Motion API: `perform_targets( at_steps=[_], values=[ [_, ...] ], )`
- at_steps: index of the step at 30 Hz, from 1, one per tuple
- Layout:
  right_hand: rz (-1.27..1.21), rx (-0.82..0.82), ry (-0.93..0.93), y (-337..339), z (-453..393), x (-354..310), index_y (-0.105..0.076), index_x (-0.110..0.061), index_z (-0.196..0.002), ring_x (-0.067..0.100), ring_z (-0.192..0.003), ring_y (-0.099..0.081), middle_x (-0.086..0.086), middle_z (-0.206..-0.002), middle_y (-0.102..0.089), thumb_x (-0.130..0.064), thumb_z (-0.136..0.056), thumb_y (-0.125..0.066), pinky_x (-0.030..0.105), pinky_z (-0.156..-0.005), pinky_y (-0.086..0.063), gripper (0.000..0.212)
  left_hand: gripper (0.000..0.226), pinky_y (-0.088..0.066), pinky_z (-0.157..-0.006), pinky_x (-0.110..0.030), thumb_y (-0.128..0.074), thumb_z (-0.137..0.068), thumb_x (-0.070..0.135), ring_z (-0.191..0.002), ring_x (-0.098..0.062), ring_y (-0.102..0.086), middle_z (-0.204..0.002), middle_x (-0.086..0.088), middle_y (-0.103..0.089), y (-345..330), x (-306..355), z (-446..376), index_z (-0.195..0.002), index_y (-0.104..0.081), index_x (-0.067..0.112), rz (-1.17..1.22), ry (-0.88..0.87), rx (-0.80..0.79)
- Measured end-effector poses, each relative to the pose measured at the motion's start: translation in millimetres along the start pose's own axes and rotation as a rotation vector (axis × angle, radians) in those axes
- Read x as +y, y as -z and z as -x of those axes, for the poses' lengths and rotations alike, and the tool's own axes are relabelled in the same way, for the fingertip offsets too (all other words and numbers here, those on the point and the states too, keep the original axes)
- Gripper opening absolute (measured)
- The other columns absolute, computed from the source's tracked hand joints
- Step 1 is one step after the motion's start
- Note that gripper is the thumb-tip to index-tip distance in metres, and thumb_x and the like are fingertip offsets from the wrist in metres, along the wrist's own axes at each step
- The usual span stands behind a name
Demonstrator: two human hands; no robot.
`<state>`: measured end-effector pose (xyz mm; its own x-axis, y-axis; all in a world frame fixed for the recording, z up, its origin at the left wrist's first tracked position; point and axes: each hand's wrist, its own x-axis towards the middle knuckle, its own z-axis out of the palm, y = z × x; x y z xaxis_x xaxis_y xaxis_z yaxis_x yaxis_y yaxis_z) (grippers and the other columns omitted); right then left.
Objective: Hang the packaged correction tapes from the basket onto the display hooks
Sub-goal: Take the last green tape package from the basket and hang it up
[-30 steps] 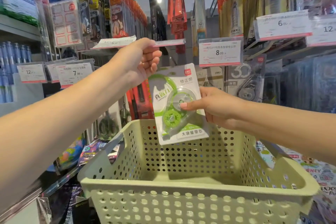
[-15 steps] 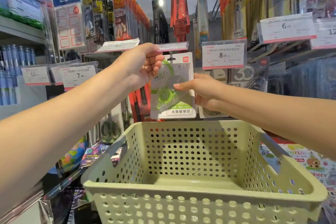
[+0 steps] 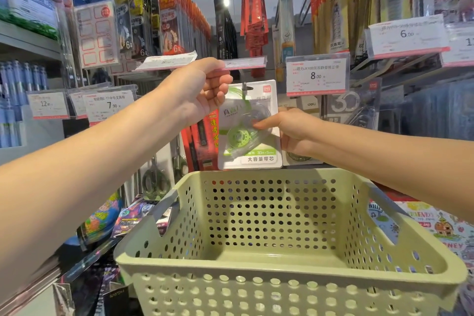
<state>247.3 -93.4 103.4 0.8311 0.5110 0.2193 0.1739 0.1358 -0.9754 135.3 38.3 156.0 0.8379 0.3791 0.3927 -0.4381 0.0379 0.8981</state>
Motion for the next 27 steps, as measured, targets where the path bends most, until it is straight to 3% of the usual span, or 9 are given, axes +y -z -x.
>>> perform_targets(
  at_steps=[4, 10, 12, 15, 16, 18, 19, 23, 27],
  values=[
    [0.063, 0.061, -0.002, 5, -13, 6, -0.055, -0.003, -0.121, 0.026, -0.107, -0.065, 0.011, -0.122, -0.065, -0.005, -0.074, -0.074, 0.033, -0.087, -0.055, 0.051, 0.021, -0.043, -0.041, -0.015, -0.059, -0.087, 0.015, -0.037, -0.007, -0.05, -0.044, 0.002, -0.059, 0, -1, 0, -0.067, -0.058, 0.009, -0.006, -0.001, 0.001],
    [0.126, 0.088, 0.017, 8, -32, 12, -0.044, -0.004, -0.135, 0.024, -0.135, -0.039, 0.007, -0.144, -0.046, -0.016, -0.07, -0.078, 0.035, -0.11, -0.033, 0.074, 0.02, -0.044, -0.041, -0.015, -0.058, -0.088, 0.016, -0.038, -0.007, -0.051, -0.045, 0.002, -0.059, 1, -2, 1, -0.069, -0.059, 0.009, -0.003, 0.011, -0.003],
    [0.113, 0.058, 0.005, 7, -38, 14, -0.046, -0.005, -0.133, 0.024, -0.135, -0.041, 0.008, -0.143, -0.048, -0.018, -0.058, -0.084, 0.037, -0.112, -0.033, 0.085, 0.02, -0.044, -0.04, -0.016, -0.059, -0.088, 0.016, -0.039, -0.007, -0.051, -0.046, 0.002, -0.06, 2, -2, 1, -0.069, -0.059, 0.009, -0.003, 0.013, -0.001],
    [0.147, 0.025, -0.025, 9, -52, 17, -0.039, -0.007, -0.138, 0.027, -0.136, -0.04, 0.009, -0.145, -0.045, -0.027, -0.026, -0.095, 0.041, -0.113, -0.032, 0.127, 0.019, -0.044, -0.04, -0.016, -0.059, -0.088, 0.016, -0.039, -0.007, -0.051, -0.047, 0.001, -0.06, 2, -2, 1, -0.07, -0.06, 0.009, -0.002, 0.013, 0.002],
    [0.158, 0.025, -0.027, 6, -49, 16, -0.032, -0.006, -0.142, 0.026, -0.138, -0.035, 0.008, -0.149, -0.039, -0.027, -0.033, -0.095, 0.041, -0.115, -0.028, 0.127, 0.019, -0.044, -0.04, -0.015, -0.059, -0.088, 0.016, -0.039, -0.006, -0.051, -0.047, 0.001, -0.06, 2, -3, 1, -0.07, -0.06, 0.009, -0.003, 0.013, 0.0],
    [0.177, 0.061, -0.04, 3, -47, 14, -0.022, -0.005, -0.147, 0.026, -0.143, -0.025, 0.008, -0.155, -0.028, -0.02, -0.067, -0.081, 0.039, -0.117, -0.022, 0.1, 0.019, -0.043, -0.04, -0.015, -0.059, -0.088, 0.016, -0.038, -0.006, -0.051, -0.046, 0.002, -0.059, 2, -3, 1, -0.07, -0.059, 0.009, -0.003, 0.01, -0.007],
    [0.188, 0.095, -0.039, 3, -49, 15, -0.021, -0.005, -0.147, 0.026, -0.143, -0.024, 0.008, -0.156, -0.025, -0.018, -0.075, -0.075, 0.038, -0.117, -0.021, 0.091, 0.019, -0.043, -0.04, -0.015, -0.059, -0.088, 0.016, -0.038, -0.006, -0.051, -0.046, 0.002, -0.059, 2, -4, 0, -0.07, -0.059, 0.009, -0.001, 0.011, -0.011],
    [0.246, 0.159, -0.054, 8, -60, 18, -0.029, -0.003, -0.143, 0.028, -0.142, -0.026, 0.011, -0.153, -0.032, -0.017, -0.079, -0.072, 0.04, -0.113, -0.023, 0.079, 0.018, -0.043, -0.039, -0.015, -0.059, -0.088, 0.016, -0.037, -0.007, -0.052, -0.046, 0.001, -0.06, 5, -5, -3, -0.072, -0.058, 0.009, 0.01, 0.018, -0.031],
    [0.292, 0.164, -0.05, 5, -63, 21, -0.034, -0.004, -0.141, 0.029, -0.14, -0.03, 0.012, -0.15, -0.038, -0.017, -0.074, -0.076, 0.04, -0.111, -0.026, 0.08, 0.018, -0.043, -0.039, -0.015, -0.059, -0.088, 0.017, -0.039, -0.007, -0.052, -0.047, 0.001, -0.06, 6, -6, -4, -0.072, -0.059, 0.009, 0.012, 0.023, -0.035]
  ],
)
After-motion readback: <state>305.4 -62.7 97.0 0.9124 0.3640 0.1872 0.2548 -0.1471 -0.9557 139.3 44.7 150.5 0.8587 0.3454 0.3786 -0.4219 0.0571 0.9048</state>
